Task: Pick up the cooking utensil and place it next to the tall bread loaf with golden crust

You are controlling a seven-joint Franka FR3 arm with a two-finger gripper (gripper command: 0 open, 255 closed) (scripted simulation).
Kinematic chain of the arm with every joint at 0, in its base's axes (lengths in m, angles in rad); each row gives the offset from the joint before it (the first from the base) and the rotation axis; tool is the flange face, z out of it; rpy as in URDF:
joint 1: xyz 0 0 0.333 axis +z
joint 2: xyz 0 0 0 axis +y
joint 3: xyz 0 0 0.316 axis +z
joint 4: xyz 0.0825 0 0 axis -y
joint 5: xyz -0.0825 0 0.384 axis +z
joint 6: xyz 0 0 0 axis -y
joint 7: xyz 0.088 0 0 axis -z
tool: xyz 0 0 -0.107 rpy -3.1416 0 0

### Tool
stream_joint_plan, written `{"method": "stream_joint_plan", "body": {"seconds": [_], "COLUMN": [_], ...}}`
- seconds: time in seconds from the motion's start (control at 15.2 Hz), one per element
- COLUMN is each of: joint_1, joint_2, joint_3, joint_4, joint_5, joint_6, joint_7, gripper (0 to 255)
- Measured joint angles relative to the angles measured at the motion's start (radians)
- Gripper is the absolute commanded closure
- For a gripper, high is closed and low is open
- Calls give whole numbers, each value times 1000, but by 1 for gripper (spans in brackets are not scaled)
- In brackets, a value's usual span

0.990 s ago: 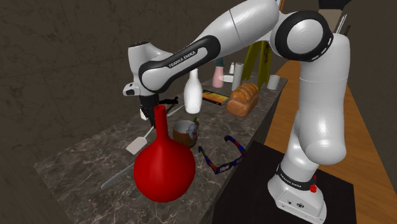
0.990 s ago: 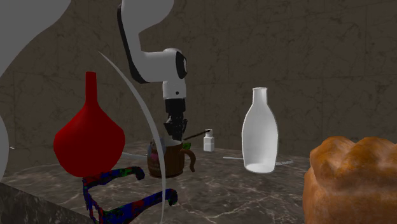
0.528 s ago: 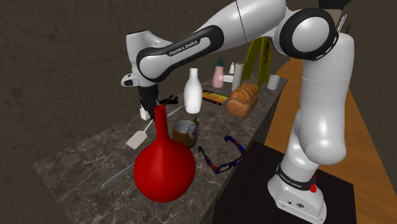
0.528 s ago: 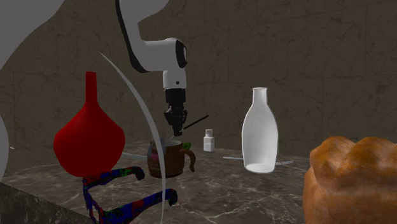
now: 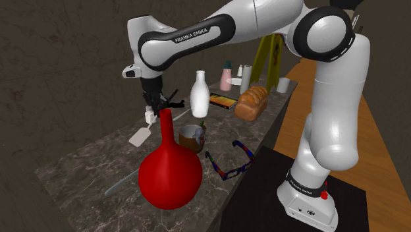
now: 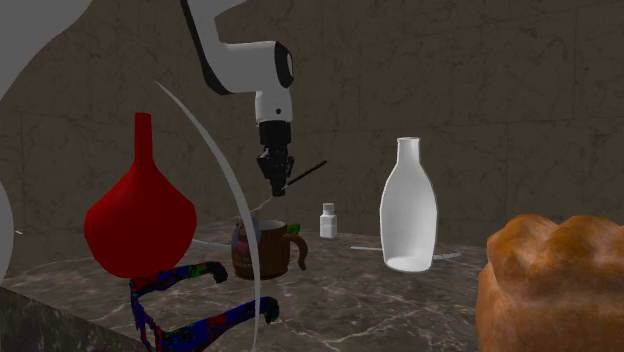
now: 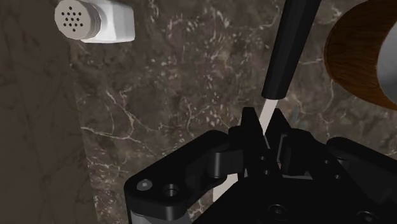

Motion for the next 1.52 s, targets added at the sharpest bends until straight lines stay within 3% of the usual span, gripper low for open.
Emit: {"method": "stream_joint_plan", "body": {"seconds": [1.19, 1.52], "joint_1": [3, -31], "joint_2": [-6, -174], "joint_3": [2, -19], "joint_4": [233, 23], "joint_5": [5, 26], "joint_6": [-238, -192], "joint_7": [-17, -69], "gripper": [255, 255]}}
